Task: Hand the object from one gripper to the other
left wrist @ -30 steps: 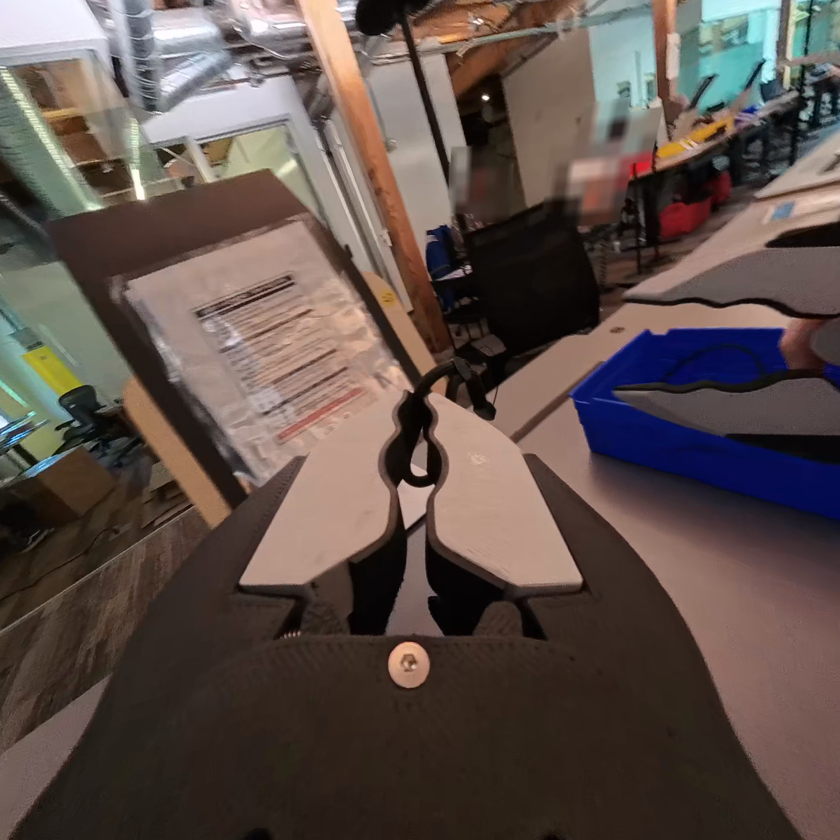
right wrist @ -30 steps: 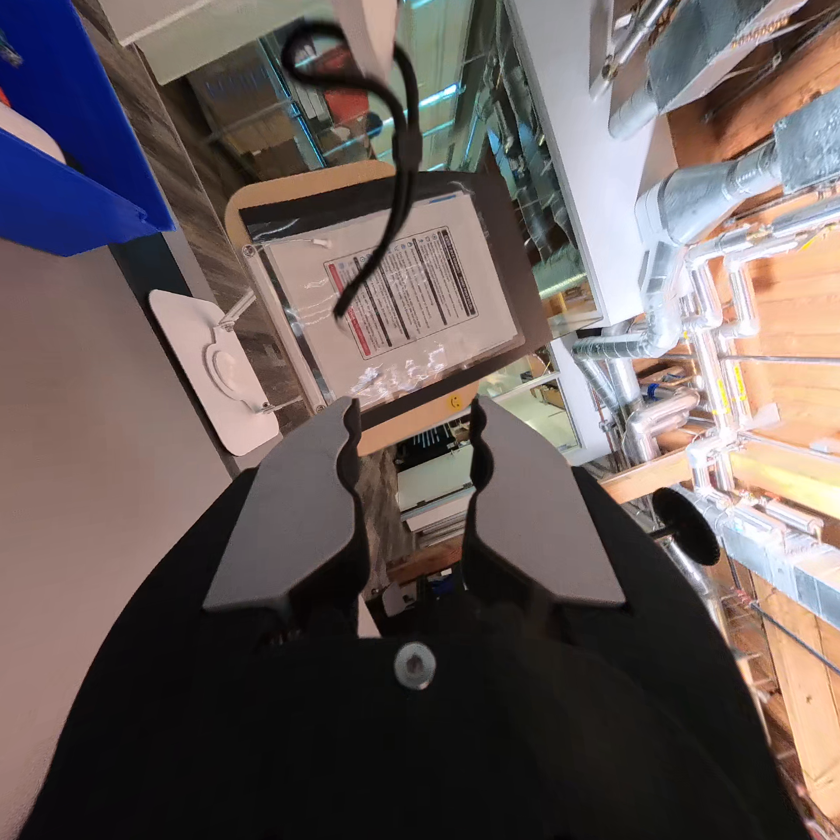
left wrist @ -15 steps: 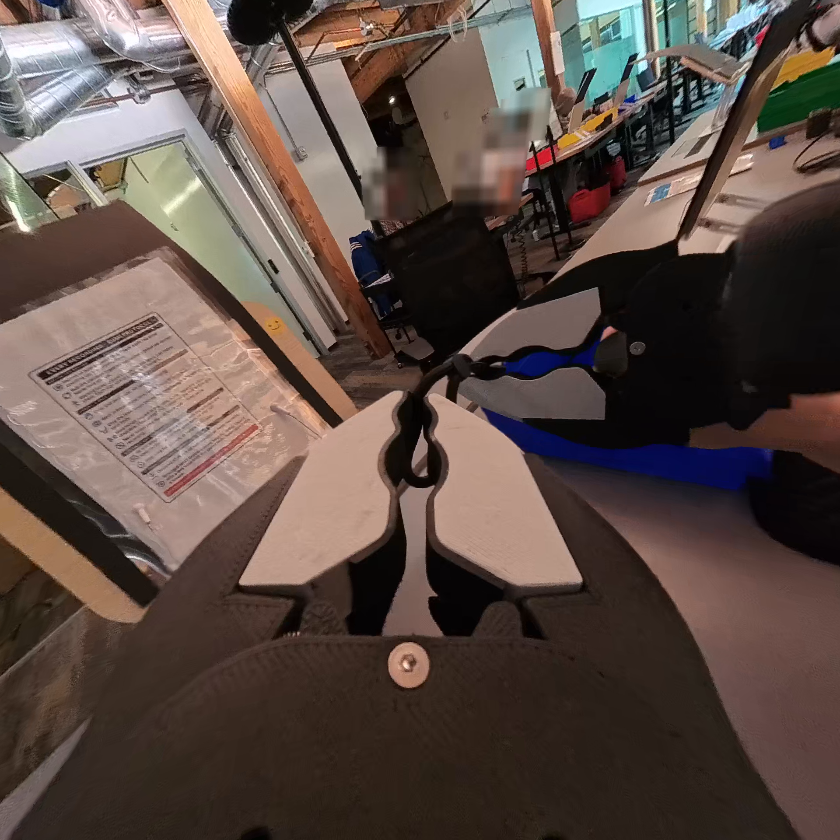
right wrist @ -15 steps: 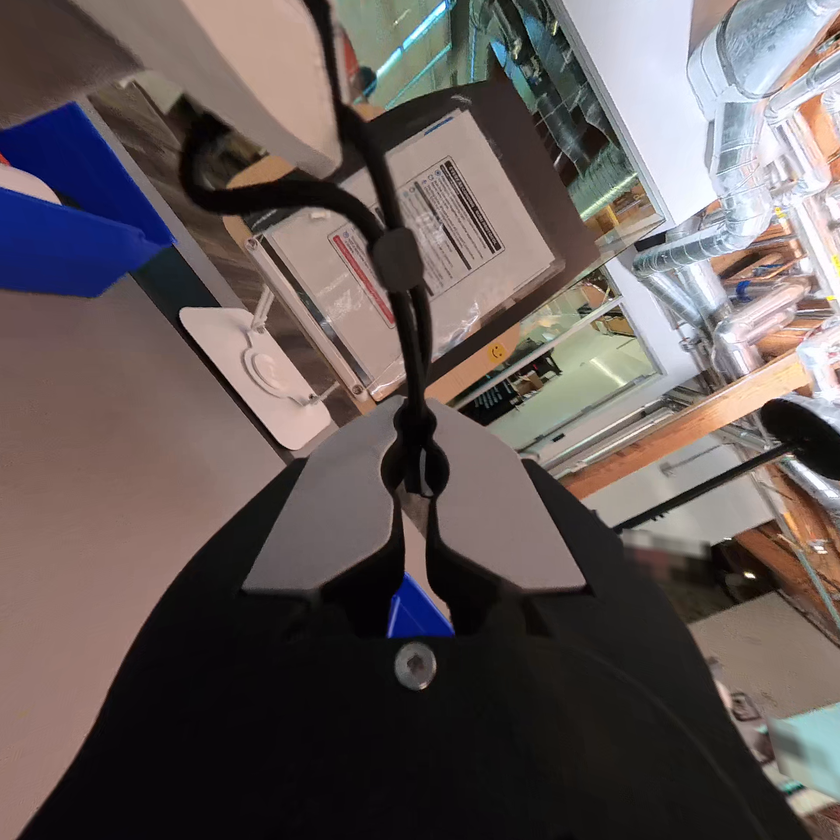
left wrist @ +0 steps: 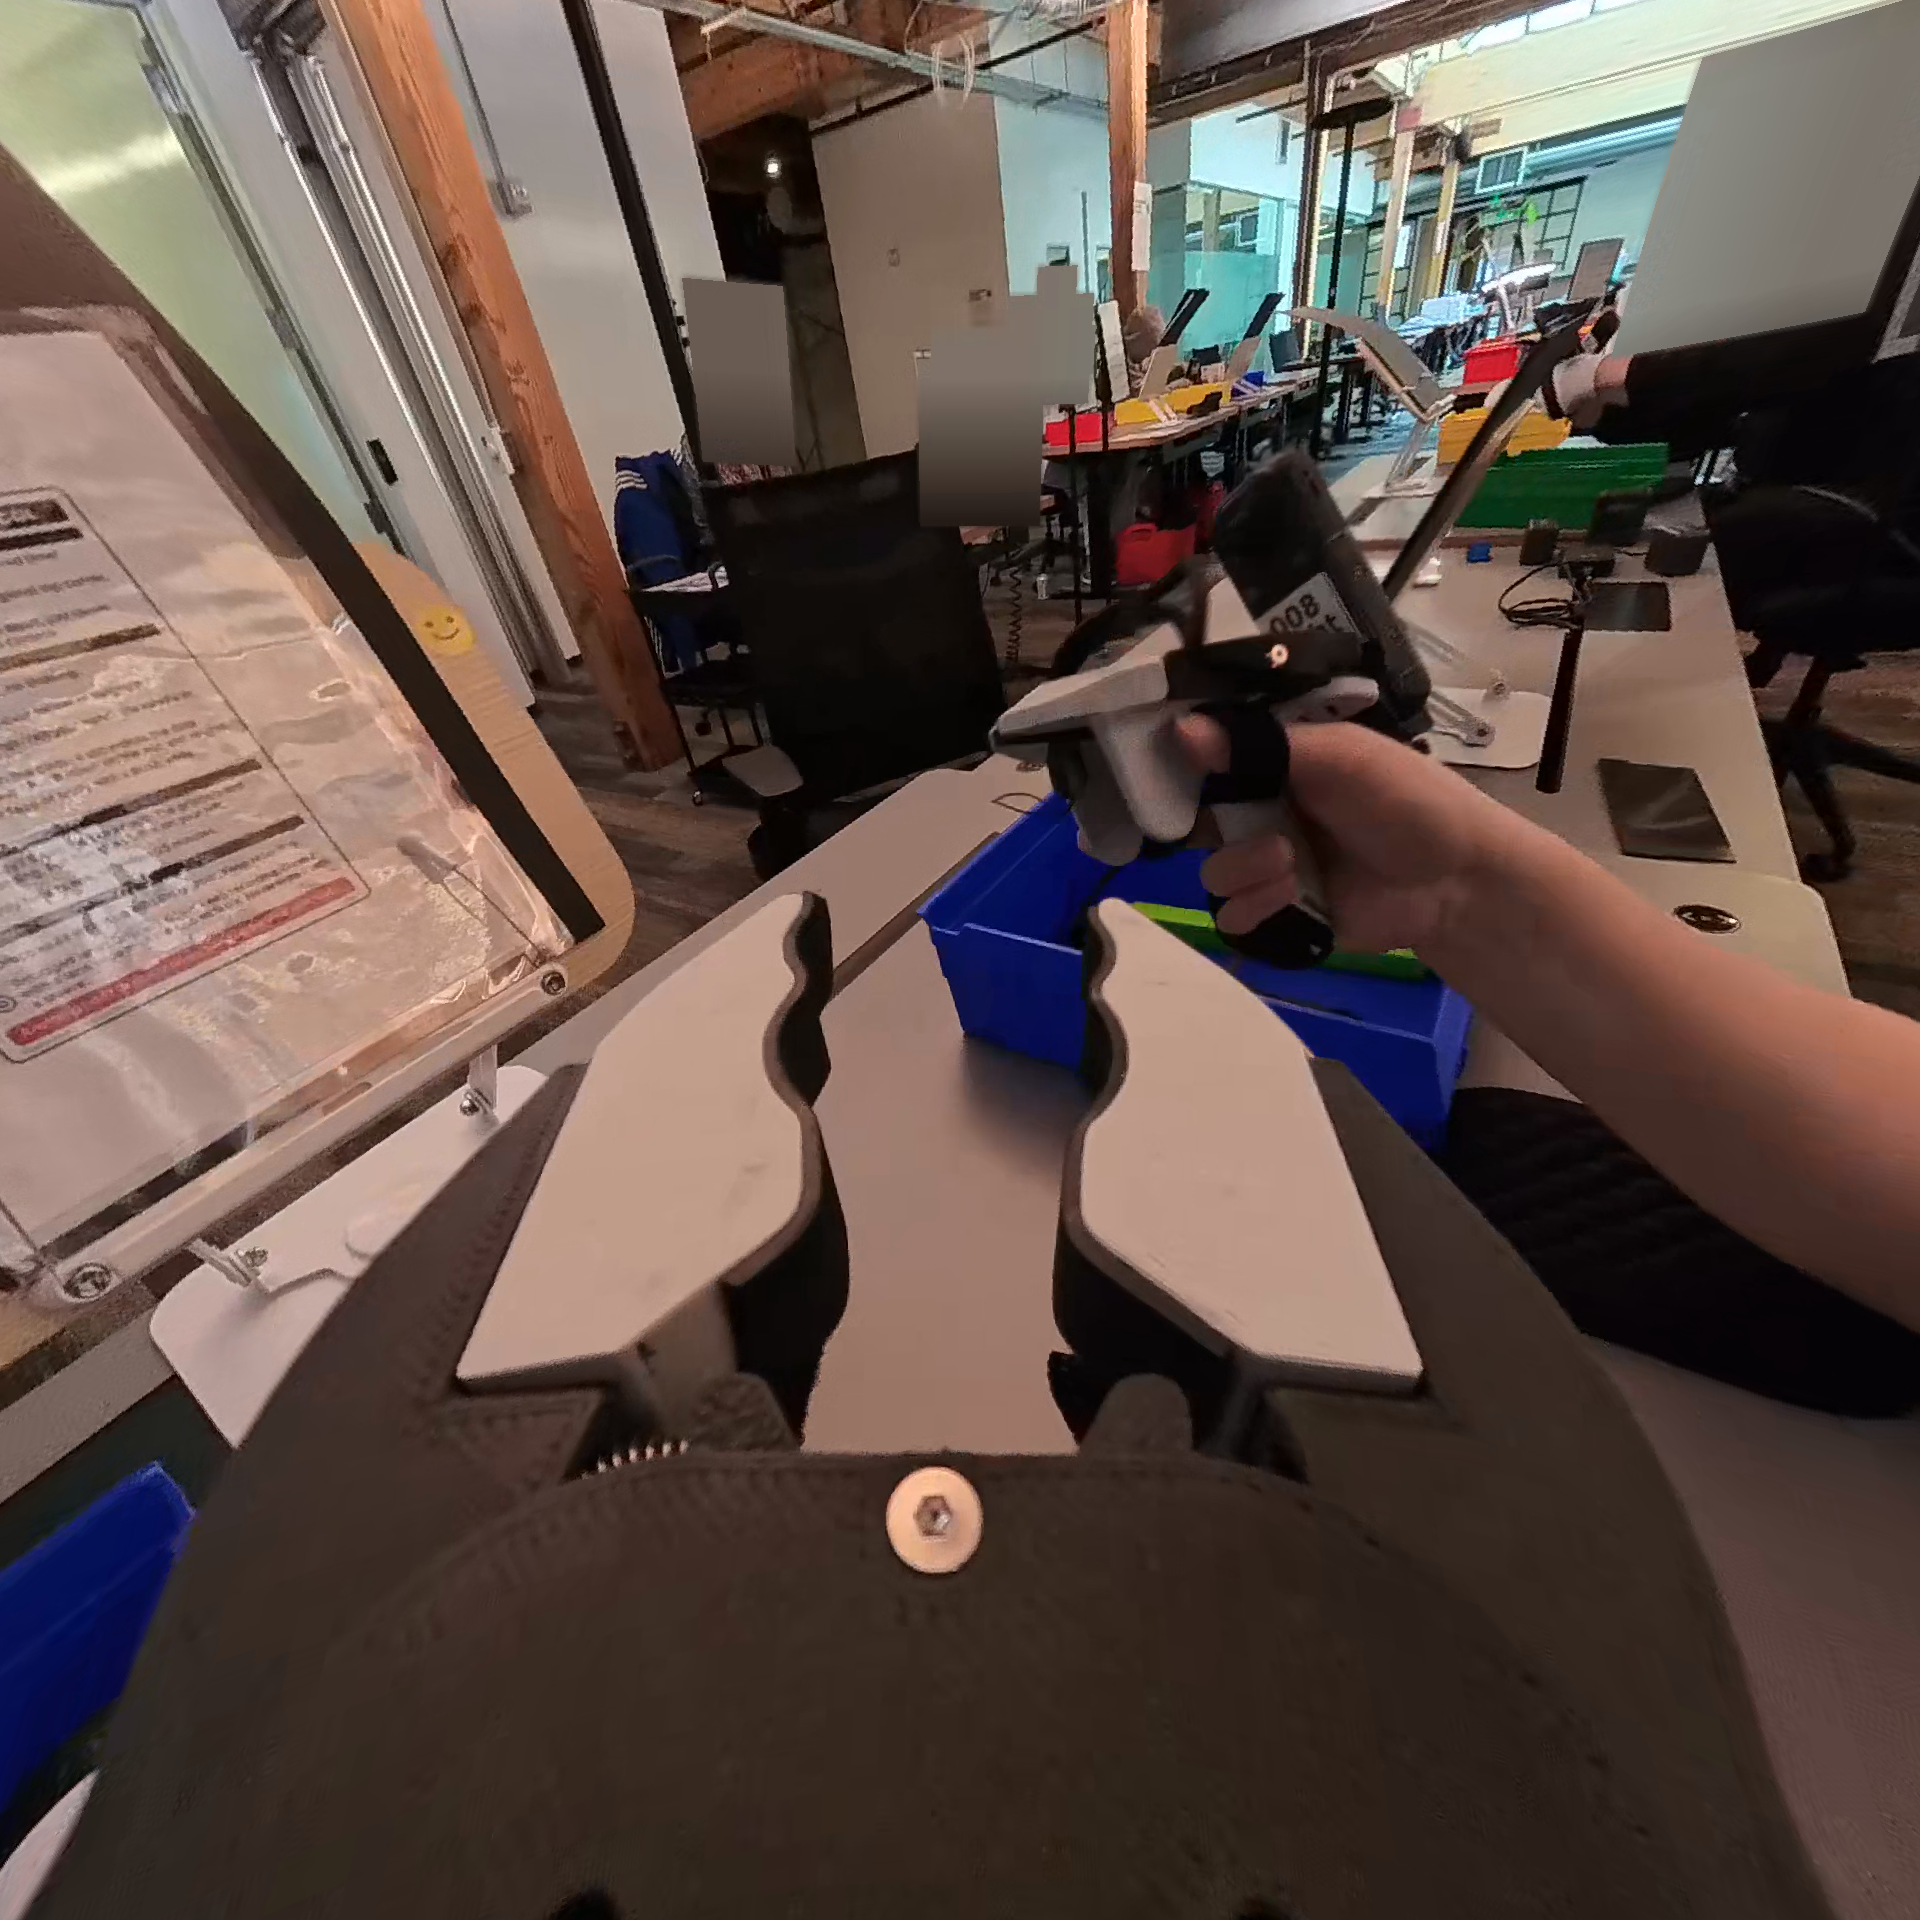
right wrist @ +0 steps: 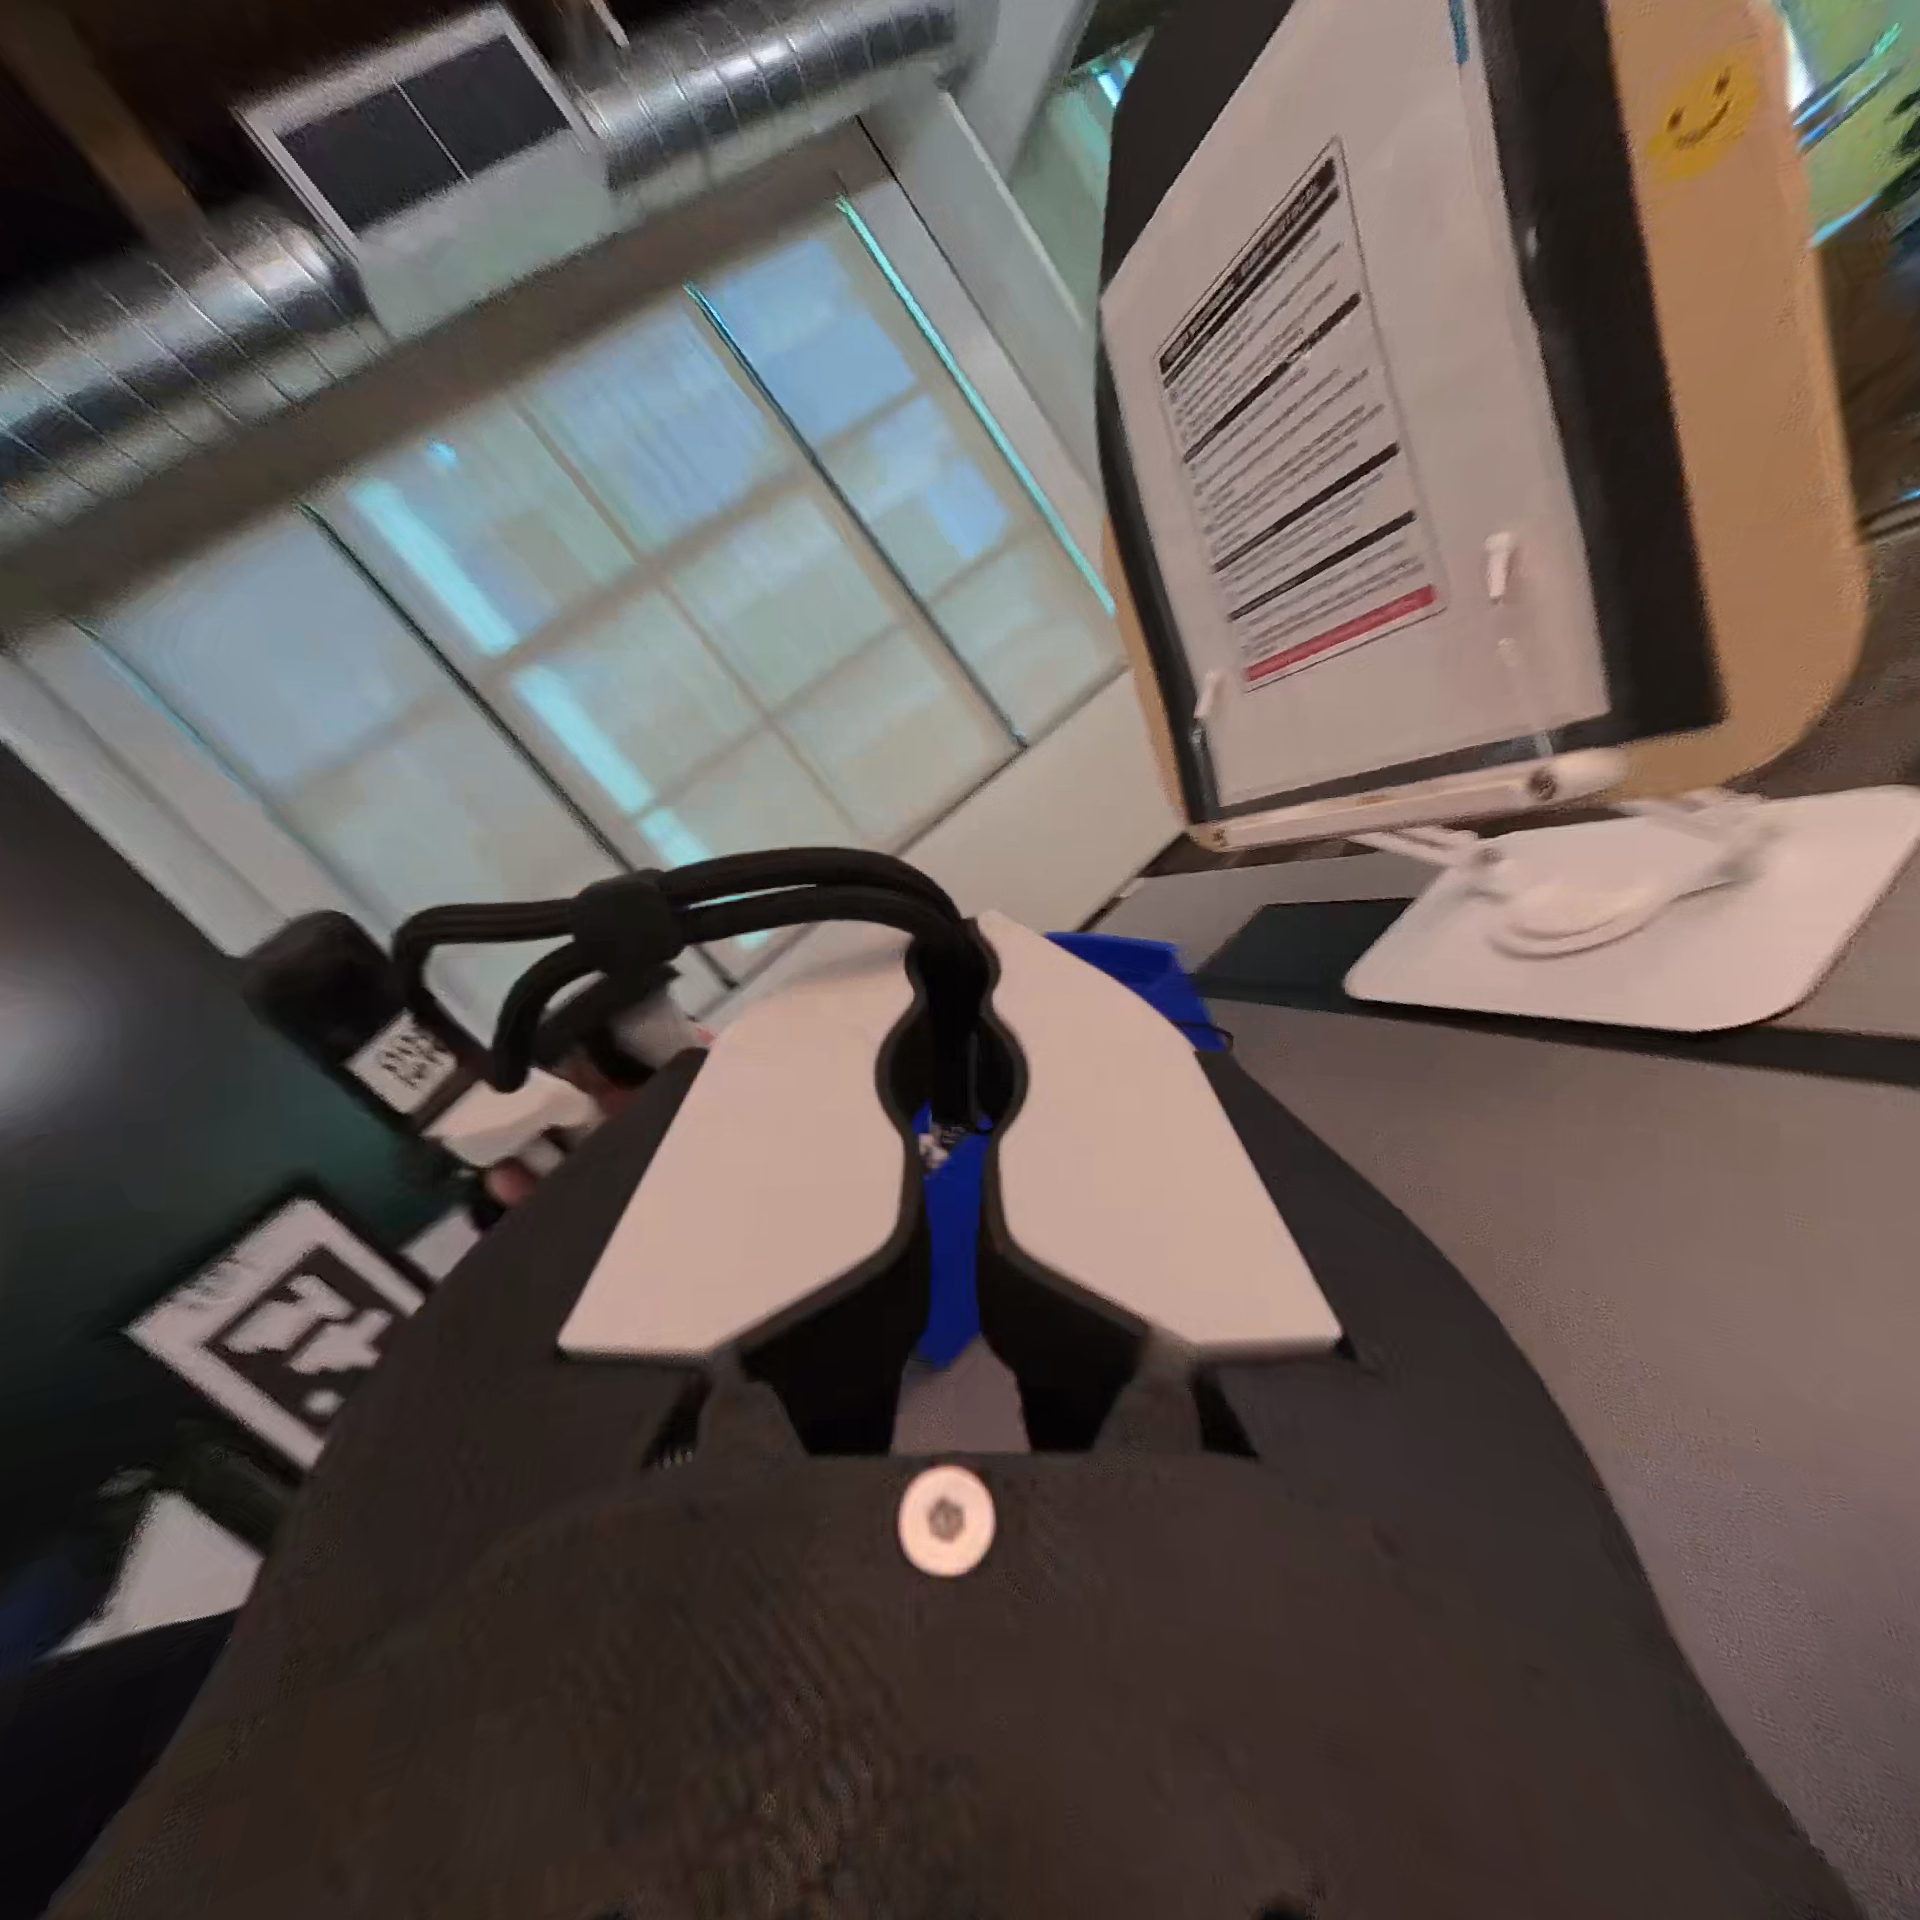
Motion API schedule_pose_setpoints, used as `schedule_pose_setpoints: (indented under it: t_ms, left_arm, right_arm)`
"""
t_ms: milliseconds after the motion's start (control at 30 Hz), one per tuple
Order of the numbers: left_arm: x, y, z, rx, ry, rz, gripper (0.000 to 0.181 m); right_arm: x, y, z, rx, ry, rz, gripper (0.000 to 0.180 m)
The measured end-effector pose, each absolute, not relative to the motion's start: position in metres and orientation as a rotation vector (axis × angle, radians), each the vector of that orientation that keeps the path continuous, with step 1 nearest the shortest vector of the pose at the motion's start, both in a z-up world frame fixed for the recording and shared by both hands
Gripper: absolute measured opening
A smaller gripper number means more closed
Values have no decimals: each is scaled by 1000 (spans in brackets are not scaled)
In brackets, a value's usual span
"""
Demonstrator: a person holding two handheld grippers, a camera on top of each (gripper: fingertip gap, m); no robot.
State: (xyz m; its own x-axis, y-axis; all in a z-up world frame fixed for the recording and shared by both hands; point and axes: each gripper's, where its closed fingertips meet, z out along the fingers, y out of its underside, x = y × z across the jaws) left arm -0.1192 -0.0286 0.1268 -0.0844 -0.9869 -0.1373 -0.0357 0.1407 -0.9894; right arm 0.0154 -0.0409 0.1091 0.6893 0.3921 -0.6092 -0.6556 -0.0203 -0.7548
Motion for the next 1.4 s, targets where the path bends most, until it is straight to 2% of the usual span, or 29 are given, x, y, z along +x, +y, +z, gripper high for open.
schedule_pose_setpoints:
  t_ms: [33,267,467,833,1000,1033,1267,1367,1400]
  left_arm:
    - [-118,-27,124,-1104,1368,-1141,44]
    - [-105,-27,105,-1127,1425,-1121,39]
    - [-107,-34,107,-1170,1440,-1337,35]
    - [-109,-67,71,-1485,1704,-1756,40]
    - [-104,-71,63,-1441,1759,-1704,35]
    - [-105,-73,65,-1415,1774,-1707,26]
    - [-111,-70,81,-1287,1760,-1688,24]
    - [-117,-73,84,-1280,1782,-1790,22]
    - [-120,-73,86,-1275,1779,-1840,16]
  right_arm:
    - [15,-41,108,-1340,250,896,3]
    - [-34,-32,98,-1463,79,1012,5]
    - [-97,-36,74,-1706,-217,1014,3]
    - [-136,-38,40,-1956,-563,538,3]
    - [-143,-41,31,-1986,-722,294,2]
    - [-142,-40,31,-1989,-730,246,3]
    - [-151,-37,49,-1875,-737,207,15]
    - [-155,-41,49,-1839,-832,127,11]
    - [-157,-42,51,-1808,-864,101,8]
